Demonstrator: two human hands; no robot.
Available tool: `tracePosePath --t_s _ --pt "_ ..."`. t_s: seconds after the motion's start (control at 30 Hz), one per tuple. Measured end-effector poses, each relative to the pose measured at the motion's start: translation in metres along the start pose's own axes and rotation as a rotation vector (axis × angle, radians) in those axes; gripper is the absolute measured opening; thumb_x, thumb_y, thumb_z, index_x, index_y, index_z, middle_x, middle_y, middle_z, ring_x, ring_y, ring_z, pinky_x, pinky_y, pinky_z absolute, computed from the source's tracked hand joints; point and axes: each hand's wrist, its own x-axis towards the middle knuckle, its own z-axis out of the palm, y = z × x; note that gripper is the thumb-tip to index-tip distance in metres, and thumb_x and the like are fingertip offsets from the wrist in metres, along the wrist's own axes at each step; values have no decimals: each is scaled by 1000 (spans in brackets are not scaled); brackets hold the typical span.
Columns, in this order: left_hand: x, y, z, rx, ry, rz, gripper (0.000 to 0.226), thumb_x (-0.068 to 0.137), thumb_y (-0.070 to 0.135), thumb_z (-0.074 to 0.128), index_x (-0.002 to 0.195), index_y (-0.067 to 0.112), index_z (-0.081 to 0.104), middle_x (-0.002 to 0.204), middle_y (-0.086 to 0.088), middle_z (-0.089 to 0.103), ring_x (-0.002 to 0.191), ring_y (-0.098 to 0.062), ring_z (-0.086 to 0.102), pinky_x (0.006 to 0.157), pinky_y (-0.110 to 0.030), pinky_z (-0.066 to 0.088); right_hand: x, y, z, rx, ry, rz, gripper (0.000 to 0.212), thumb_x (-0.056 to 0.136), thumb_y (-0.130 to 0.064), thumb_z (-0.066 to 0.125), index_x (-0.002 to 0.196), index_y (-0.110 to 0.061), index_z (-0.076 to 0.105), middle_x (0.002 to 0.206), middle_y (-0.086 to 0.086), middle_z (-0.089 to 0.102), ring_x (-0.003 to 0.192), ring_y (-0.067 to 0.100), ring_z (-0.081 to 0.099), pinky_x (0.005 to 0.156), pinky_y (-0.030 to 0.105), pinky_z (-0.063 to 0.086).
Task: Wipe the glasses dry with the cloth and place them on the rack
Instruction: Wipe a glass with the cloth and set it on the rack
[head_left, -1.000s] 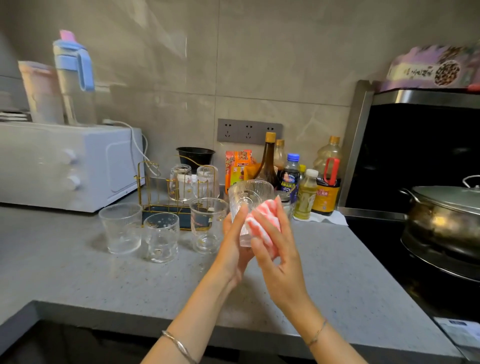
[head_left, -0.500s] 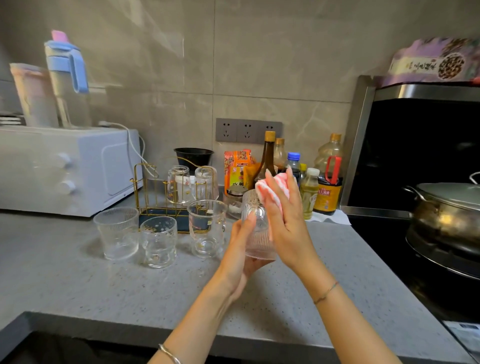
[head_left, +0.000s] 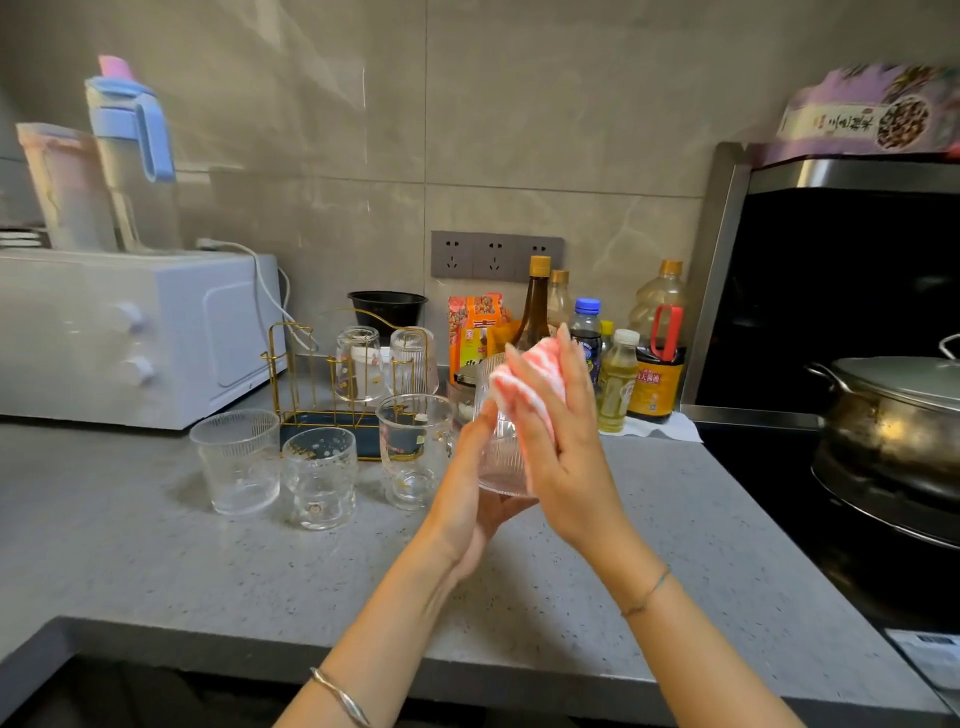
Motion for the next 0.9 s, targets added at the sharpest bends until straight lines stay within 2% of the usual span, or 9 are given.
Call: tracePosePath --t_s 0.13,0.27,0.4,0.43,0.5,0.6,0.7,0.8,0.9 --pt "-5 -3 -2 -58 20 -29 60 87 58 55 134 20 57 125 -16 66 113 -27 63 95 -47 50 17 0 -6 104 48 89 40 100 -36 38 139 -41 40 160 -12 11 145 -2 4 120 35 11" --pt "-4 -2 -2 -130 43 -33 58 88 59 52 128 19 63 130 -18 62 119 -30 56 107 -51 37 13 -2 -2 165 36 98 46 100 -38 38 146 -30 36 159 -11 13 144 -5 3 121 29 11" --pt "-5 4 -3 -151 38 -46 56 90 57 47 126 18 64 123 -12 67 113 -24 62 95 -40 46 4 -6 4 125 28 79 56 93 -50 40 147 -38 29 160 -15 0 143 -8 -4 110 4 6" --pt "-5 5 -3 -147 35 -49 57 91 57 45 129 19 62 124 -11 67 115 -23 62 95 -40 46 0 -7 6 120 25 66 55 93 -50 39 146 -41 28 160 -16 -3 144 -7 -5 113 9 7" --pt "-5 7 -5 -138 30 -57 60 93 59 40 133 18 58 125 -10 67 118 -22 62 94 -38 48 -10 -5 11 102 18 9 51 96 -46 36 146 -42 27 161 -14 -5 146 0 -5 120 31 10" --pt "-5 8 -10 -68 40 -67 66 92 65 34 129 18 61 122 -12 68 115 -23 64 91 -36 51 -26 0 19 84 24 -52 54 99 -46 32 150 -30 24 162 -7 2 149 10 0 118 51 20" --pt "-3 11 -12 -19 54 -54 61 91 65 36 115 21 72 114 -12 71 104 -25 66 89 -39 47 -31 0 19 124 39 -46 50 98 -50 34 146 -37 22 161 -8 3 149 14 7 111 53 33" --pt "-3 14 -11 -22 51 -35 55 86 62 44 106 21 76 103 -10 73 90 -18 68 75 -31 51 -33 -1 22 31 51 -79 45 100 -38 35 145 -28 35 161 -7 6 149 12 2 116 52 24" --pt "-3 16 -9 -70 27 -20 51 83 55 49 107 15 70 85 -6 74 67 -13 68 50 -23 51 -25 -4 22 42 60 -79 42 101 -32 36 141 -20 45 161 -11 7 149 10 1 120 44 16"
